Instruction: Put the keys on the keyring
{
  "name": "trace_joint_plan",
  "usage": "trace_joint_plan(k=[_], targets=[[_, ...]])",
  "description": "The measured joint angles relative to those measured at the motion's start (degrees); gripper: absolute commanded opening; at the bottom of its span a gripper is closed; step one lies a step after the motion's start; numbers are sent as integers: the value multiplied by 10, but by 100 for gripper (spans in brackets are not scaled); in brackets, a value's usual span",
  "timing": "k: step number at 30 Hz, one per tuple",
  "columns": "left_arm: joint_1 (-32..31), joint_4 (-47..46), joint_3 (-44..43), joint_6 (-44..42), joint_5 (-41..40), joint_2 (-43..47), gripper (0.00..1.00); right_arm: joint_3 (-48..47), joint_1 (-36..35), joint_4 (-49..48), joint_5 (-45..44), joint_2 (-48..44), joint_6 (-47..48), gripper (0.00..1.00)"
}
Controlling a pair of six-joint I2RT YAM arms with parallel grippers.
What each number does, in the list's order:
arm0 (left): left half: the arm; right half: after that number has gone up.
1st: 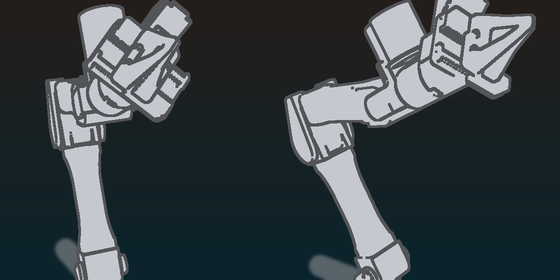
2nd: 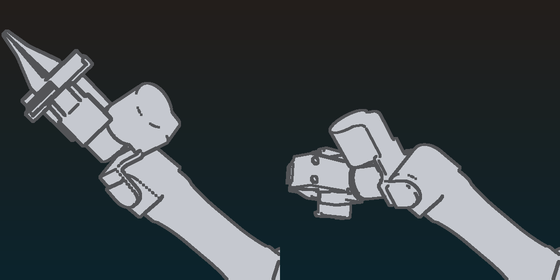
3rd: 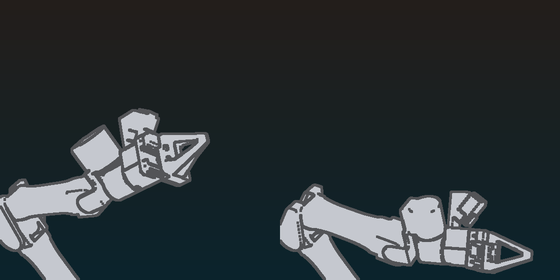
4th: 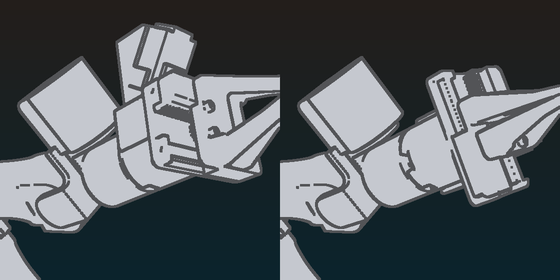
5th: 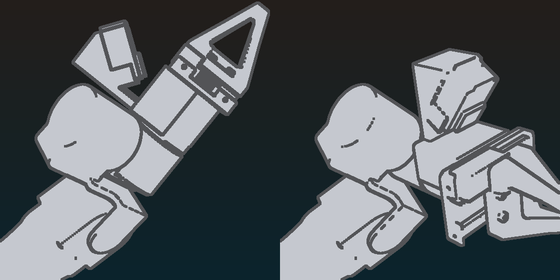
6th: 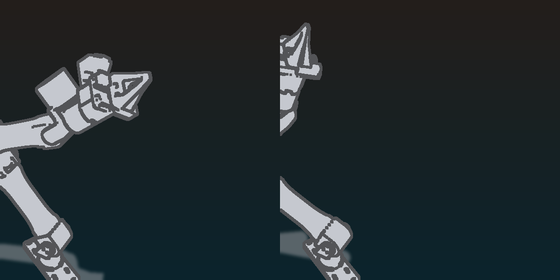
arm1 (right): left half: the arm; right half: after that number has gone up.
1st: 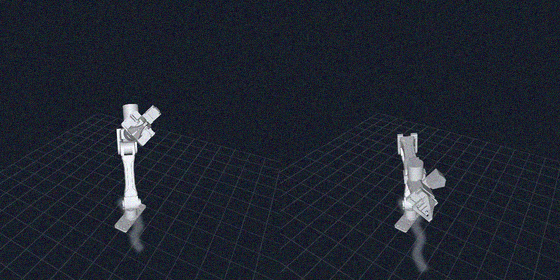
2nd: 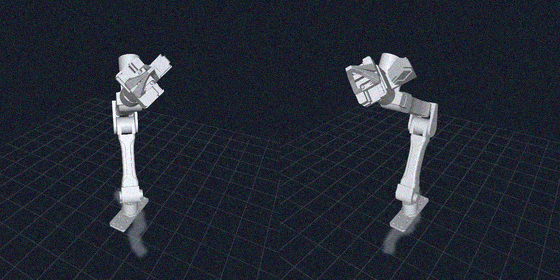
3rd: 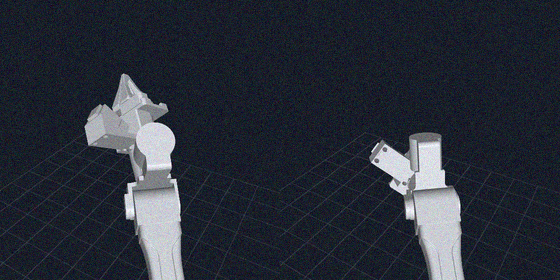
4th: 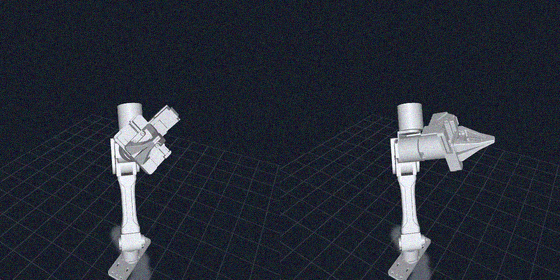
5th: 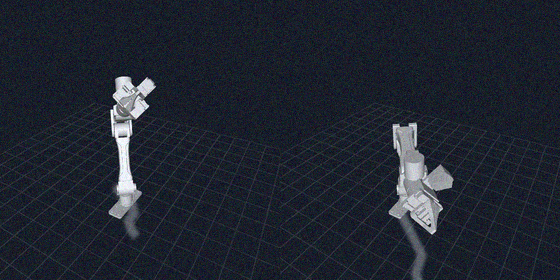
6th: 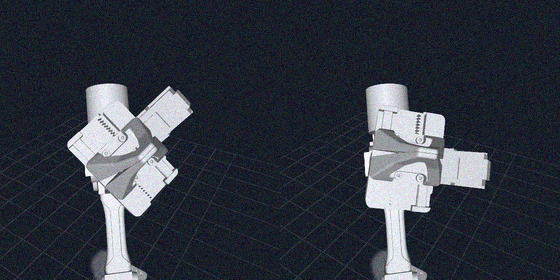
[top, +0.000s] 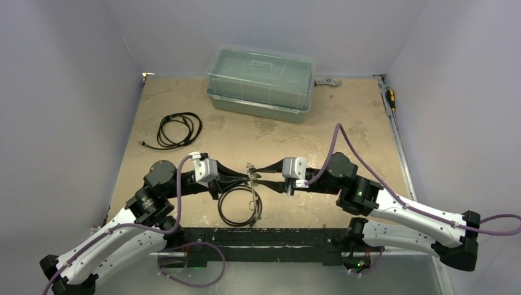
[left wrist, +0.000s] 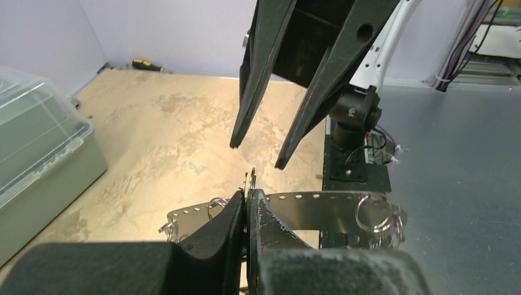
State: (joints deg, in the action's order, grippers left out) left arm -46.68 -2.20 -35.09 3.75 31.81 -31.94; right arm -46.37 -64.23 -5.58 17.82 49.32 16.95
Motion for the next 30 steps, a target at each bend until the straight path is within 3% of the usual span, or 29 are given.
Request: trace_joint_plan(k=[11, 30], targets=[[0, 136, -50, -71, -37, 14, 0, -8, 0, 9, -1, 31, 1, 40], [0, 195, -61, -109, -33, -18, 0, -16, 0, 33, 11, 64, 3, 32]])
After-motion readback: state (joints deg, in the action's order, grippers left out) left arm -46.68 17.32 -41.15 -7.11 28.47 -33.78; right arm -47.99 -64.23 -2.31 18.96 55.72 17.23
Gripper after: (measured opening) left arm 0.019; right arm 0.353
